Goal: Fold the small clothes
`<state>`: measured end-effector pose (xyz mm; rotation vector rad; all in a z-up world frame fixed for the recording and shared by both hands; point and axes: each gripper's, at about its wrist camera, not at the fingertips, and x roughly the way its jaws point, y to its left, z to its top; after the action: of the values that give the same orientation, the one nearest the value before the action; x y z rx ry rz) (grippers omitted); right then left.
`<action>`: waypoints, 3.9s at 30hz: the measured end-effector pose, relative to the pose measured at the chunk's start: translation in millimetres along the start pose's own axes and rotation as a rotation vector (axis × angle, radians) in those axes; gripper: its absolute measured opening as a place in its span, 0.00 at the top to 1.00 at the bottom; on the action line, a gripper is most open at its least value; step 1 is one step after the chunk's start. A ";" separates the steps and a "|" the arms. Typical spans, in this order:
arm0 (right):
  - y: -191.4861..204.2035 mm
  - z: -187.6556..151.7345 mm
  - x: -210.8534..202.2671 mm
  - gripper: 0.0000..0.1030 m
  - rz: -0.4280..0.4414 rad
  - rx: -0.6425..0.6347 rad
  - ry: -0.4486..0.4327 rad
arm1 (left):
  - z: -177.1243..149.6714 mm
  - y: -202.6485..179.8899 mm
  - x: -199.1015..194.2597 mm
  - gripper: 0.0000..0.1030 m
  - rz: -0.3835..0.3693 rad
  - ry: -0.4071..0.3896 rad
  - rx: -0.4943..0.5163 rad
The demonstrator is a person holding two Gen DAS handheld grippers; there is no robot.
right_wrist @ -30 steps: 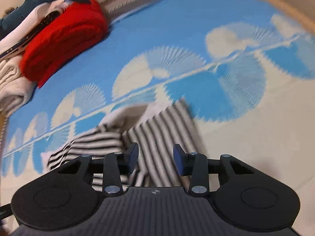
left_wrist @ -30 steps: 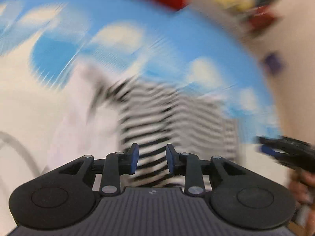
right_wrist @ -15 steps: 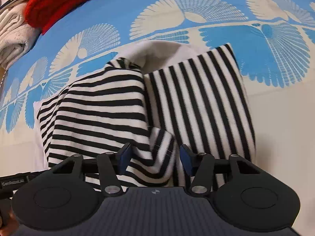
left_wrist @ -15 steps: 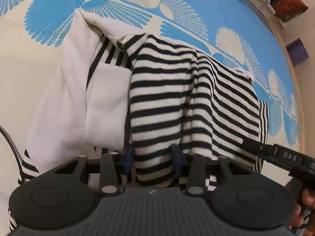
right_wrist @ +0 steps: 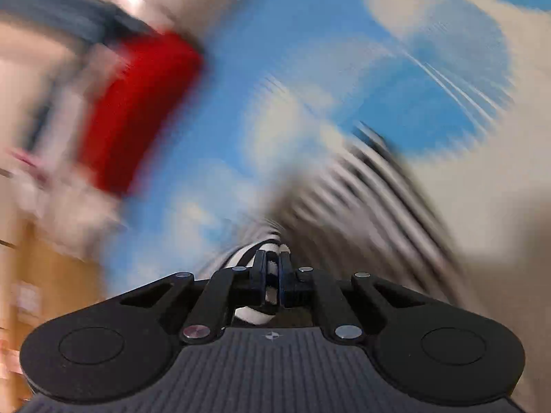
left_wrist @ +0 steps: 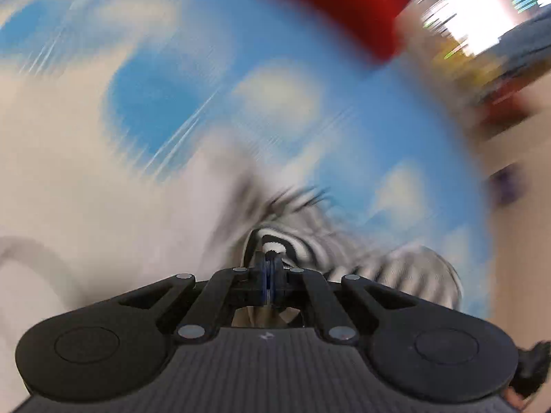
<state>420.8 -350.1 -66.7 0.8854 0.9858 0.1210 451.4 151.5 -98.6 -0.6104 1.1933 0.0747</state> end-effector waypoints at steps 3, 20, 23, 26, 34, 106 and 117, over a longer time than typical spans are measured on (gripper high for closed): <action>-17.4 -11.3 22.5 0.95 -0.260 -0.014 0.084 | -5.3 13.7 14.6 0.96 0.021 0.094 -0.067; 20.4 -36.7 46.7 0.84 -0.197 -0.180 0.166 | -9.1 -13.5 16.8 0.94 -0.074 0.037 0.005; 30.7 -28.3 19.8 0.94 -0.016 -0.130 0.026 | -5.1 -23.4 -15.8 0.95 -0.259 -0.104 0.046; 33.0 -13.3 -15.8 0.94 0.122 -0.093 -0.142 | -2.0 -20.8 -34.8 0.95 -0.326 -0.180 0.058; -15.9 -29.7 40.7 0.84 -0.230 0.041 0.159 | -4.6 3.5 12.5 0.80 0.045 0.064 -0.003; -64.8 -236.9 -190.2 0.52 -0.191 -0.439 -0.435 | -331.8 -142.9 -319.1 0.44 -0.395 -0.607 0.678; -98.3 -231.1 -130.1 0.40 -0.306 -0.379 -0.171 | -283.4 0.6 -110.1 0.38 0.148 -0.332 0.541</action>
<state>140.7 -337.5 -104.2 0.3853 0.8893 -0.0286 168.8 44.1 -66.2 -0.0291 0.8801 -0.0228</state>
